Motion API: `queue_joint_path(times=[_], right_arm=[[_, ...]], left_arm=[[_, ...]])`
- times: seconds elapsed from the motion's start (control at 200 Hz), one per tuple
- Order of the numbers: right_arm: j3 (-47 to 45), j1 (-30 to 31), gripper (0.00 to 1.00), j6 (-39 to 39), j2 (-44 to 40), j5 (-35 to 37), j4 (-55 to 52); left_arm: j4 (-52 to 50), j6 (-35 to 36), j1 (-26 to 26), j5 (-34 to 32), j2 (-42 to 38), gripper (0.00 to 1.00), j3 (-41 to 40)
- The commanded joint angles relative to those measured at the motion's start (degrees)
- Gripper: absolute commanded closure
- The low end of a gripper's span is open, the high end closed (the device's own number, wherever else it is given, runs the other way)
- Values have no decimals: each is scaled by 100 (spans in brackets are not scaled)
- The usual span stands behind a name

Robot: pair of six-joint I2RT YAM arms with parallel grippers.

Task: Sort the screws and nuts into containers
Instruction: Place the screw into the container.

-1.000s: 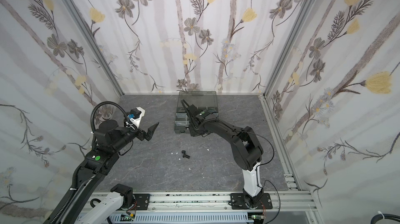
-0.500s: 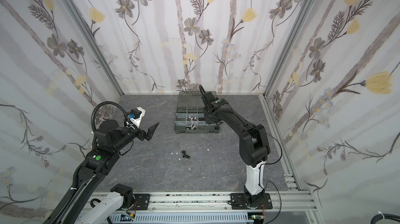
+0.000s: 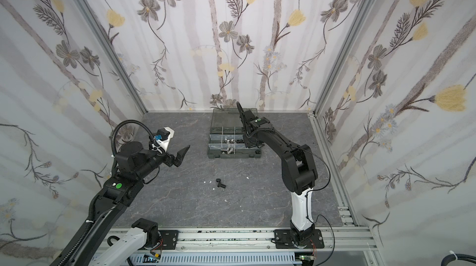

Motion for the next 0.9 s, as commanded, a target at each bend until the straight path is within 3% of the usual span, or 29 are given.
queue_joint_path(times=[0.0, 0.395, 0.899], right_arm=[[-119, -1, 96, -52, 2, 80, 121], [-381, -30, 95, -17, 144, -57, 468], [-381, -33, 69, -131, 220, -125, 542]], left_arm=[[190, 43, 1, -4, 5, 0, -11], [207, 33, 8, 44, -17, 0, -25], [194, 30, 18, 59, -21, 0, -16]])
